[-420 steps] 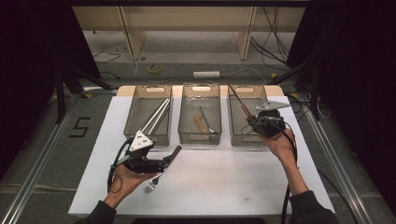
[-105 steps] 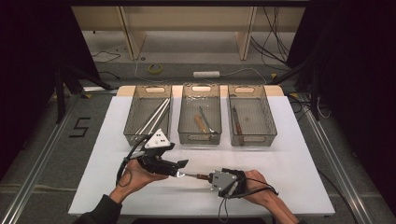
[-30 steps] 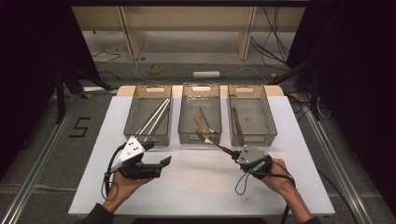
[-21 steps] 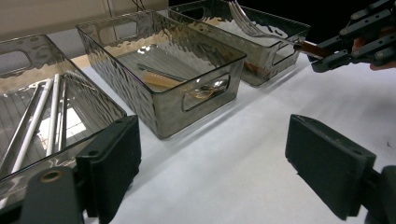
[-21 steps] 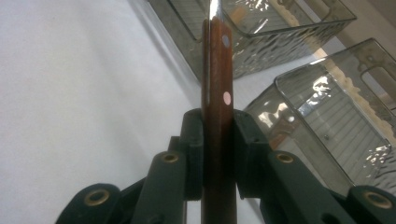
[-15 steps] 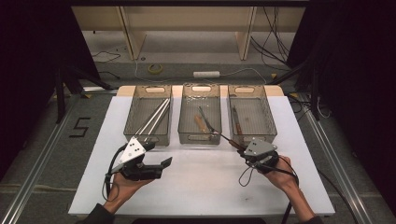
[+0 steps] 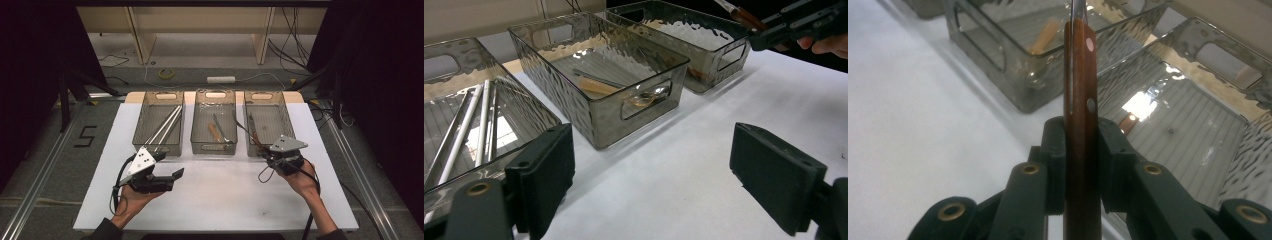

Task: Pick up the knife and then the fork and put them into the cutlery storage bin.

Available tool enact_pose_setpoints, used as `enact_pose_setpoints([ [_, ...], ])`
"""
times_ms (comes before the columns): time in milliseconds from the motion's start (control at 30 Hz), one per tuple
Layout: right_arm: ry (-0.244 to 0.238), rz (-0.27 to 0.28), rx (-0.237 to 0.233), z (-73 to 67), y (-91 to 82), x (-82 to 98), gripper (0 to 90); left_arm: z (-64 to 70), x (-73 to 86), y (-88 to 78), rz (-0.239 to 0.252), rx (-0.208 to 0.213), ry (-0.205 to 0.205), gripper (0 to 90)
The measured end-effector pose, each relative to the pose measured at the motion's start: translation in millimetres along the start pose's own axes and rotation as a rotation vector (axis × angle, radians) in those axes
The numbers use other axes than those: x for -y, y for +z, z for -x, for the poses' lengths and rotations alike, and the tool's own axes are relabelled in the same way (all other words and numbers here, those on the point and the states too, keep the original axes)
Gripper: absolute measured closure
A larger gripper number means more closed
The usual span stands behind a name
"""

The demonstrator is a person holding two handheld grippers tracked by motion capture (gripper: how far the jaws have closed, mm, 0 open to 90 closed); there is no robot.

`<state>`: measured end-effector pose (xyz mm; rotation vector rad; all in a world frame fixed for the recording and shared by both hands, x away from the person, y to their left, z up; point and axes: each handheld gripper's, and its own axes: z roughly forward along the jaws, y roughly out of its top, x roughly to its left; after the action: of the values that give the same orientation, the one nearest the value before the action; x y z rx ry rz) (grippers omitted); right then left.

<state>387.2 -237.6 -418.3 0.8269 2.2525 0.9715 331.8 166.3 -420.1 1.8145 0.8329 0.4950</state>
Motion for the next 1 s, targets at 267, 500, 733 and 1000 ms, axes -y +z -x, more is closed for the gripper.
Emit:
enact_pose_setpoints([
  [267,0.090,0.018,0.016,14.4,1.5,-4.6,76.9,0.3,-0.2,0.0,0.004,-0.001,-0.002,17.7],
  [500,0.160,0.011,0.031,28.8,5.2,-8.2,76.9,-0.3,0.0,0.1,0.007,0.000,-0.007,17.4],
  [733,0.206,-0.003,0.044,38.5,11.3,-11.6,76.9,-0.1,0.0,0.1,0.008,-0.001,-0.007,17.0],
  [1000,0.244,-0.006,0.064,49.1,18.8,-14.4,76.8,-0.1,0.0,0.3,0.006,-0.003,-0.007,16.9],
])
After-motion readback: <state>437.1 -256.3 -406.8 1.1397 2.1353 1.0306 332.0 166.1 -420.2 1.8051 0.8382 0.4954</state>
